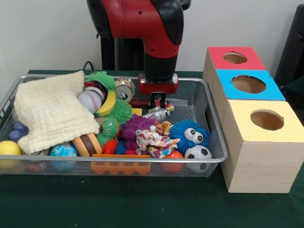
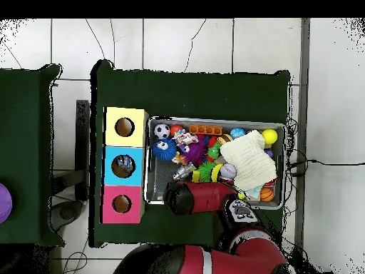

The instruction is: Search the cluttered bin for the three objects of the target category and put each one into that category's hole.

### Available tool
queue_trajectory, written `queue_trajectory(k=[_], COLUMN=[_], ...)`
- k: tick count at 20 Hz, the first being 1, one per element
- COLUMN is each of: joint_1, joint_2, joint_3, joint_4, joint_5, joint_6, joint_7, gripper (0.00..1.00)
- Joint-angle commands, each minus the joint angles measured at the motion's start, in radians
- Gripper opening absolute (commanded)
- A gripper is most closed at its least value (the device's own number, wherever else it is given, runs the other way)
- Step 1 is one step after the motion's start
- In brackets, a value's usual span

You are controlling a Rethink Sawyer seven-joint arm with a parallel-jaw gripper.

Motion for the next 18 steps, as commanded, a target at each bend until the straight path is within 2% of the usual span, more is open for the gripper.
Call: queue_trajectory(k=[1, 5, 9, 11, 12, 13, 18], joint_1=[-0.005, 0.000, -0.028, -0.015, 0.010, 0.018, 0.007], joint_2=[0.363, 0.360, 0.344, 0.322, 0.314, 0.311, 0.309], joint_3=[0.060, 0.053, 0.083, 0.066, 0.038, 0.029, 0.042], joint_4=[-0.271, -0.264, -0.249, -0.234, -0.234, -0.234, -0.236], joint_5=[-0.061, -0.054, -0.059, -0.040, -0.036, -0.035, -0.041], joint_6=[-0.252, -0.258, -0.216, -0.197, -0.223, -0.231, -0.211], joint_7=[0.077, 0.088, 0.064, 0.082, 0.103, 0.109, 0.089], gripper=[0.00, 0.00, 0.00, 0.00, 0.00, 1.00, 1.00])
